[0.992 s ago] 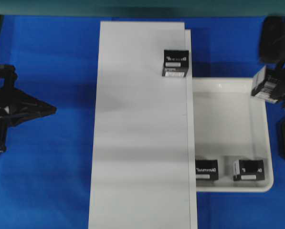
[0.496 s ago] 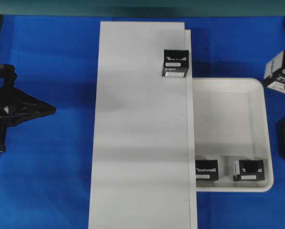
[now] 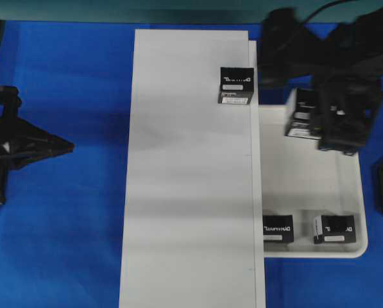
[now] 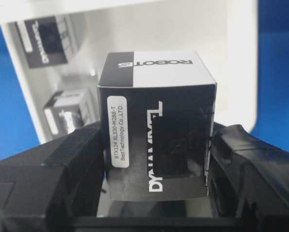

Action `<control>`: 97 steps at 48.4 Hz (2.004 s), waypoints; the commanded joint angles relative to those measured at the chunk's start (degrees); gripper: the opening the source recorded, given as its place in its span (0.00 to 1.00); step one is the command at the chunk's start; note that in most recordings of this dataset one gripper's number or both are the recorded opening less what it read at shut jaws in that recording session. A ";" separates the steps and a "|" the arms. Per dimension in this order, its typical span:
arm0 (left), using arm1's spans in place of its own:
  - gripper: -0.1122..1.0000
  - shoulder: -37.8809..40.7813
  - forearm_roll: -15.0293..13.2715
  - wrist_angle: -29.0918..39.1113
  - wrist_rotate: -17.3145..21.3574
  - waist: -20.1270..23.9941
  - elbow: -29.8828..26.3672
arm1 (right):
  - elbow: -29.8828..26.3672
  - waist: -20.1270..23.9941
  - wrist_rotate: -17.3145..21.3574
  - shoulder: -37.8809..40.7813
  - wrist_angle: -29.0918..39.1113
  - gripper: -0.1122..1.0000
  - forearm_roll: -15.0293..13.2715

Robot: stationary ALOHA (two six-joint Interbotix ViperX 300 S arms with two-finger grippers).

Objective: Place the box from the white plastic tray onto the white base.
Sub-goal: 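Carry the box left over the white base, beside the existing box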

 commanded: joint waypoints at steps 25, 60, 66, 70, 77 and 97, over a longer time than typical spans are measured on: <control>0.03 -0.18 0.18 -0.35 0.00 -0.35 -1.58 | 0.35 2.20 -4.57 10.72 -14.50 0.63 0.00; 0.03 0.00 0.18 0.18 0.00 -0.35 -1.49 | 4.22 0.70 -6.94 17.40 -22.85 0.63 -0.62; 0.03 0.00 0.18 0.18 0.00 -0.35 -1.49 | 5.54 -0.09 -7.12 17.40 -23.73 0.63 -0.53; 0.03 0.00 0.18 0.18 0.00 -0.35 -1.49 | 6.15 -0.18 -7.21 17.40 -24.79 0.63 -0.53; 0.03 0.00 0.18 0.18 0.00 -0.35 -1.49 | 7.03 -0.26 -7.21 17.40 -25.40 0.63 -0.53; 0.03 0.00 0.18 0.18 0.00 -0.62 -1.49 | 7.73 -0.26 -7.21 17.84 -26.19 0.63 -0.53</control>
